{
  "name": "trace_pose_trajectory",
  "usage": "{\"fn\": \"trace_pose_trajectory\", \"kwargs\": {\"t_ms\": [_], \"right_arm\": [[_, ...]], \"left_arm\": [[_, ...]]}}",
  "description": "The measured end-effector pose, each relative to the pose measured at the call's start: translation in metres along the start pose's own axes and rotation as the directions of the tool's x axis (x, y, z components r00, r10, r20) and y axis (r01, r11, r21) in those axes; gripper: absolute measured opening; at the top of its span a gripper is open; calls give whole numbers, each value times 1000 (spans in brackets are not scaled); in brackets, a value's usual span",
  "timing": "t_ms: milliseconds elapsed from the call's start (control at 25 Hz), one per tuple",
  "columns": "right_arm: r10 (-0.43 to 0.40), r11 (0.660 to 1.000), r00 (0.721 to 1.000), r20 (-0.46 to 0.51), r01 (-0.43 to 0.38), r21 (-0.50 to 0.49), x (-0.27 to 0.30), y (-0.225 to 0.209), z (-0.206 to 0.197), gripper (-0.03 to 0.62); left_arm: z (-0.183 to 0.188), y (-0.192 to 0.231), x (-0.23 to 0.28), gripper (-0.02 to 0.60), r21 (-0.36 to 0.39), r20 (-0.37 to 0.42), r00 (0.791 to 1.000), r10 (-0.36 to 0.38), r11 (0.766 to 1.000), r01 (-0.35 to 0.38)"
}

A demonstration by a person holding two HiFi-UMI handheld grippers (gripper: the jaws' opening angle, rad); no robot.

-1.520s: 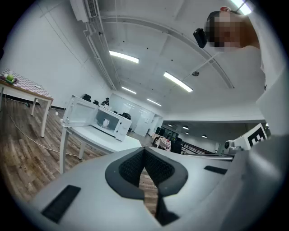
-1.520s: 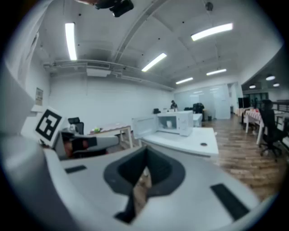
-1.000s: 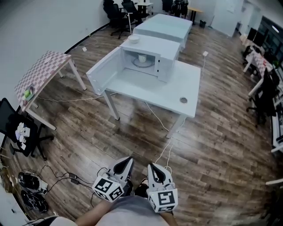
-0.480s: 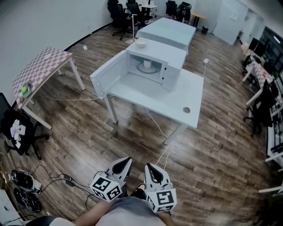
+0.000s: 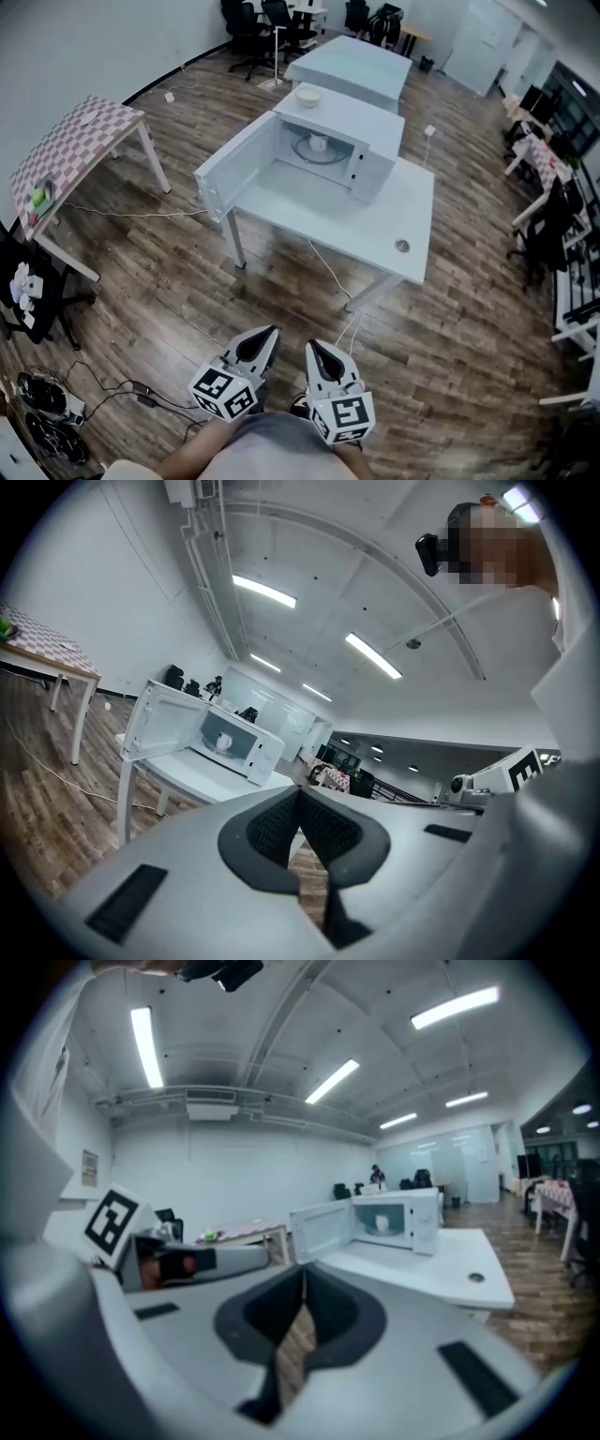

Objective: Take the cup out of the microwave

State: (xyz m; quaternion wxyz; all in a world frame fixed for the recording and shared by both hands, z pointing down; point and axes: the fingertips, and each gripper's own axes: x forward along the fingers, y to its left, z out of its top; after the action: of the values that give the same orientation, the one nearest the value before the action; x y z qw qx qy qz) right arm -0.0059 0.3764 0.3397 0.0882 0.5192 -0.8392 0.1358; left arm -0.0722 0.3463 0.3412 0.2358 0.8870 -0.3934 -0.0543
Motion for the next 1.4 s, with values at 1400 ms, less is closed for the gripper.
{"fn": "trace_pose_trajectory", "kwargs": {"t_ms": [1400], "right_arm": [[-73, 997, 996, 52, 73, -9, 127, 19, 57, 23]], "left_arm": [[74, 99, 44, 11, -22, 6, 989, -150, 988, 150]]}}
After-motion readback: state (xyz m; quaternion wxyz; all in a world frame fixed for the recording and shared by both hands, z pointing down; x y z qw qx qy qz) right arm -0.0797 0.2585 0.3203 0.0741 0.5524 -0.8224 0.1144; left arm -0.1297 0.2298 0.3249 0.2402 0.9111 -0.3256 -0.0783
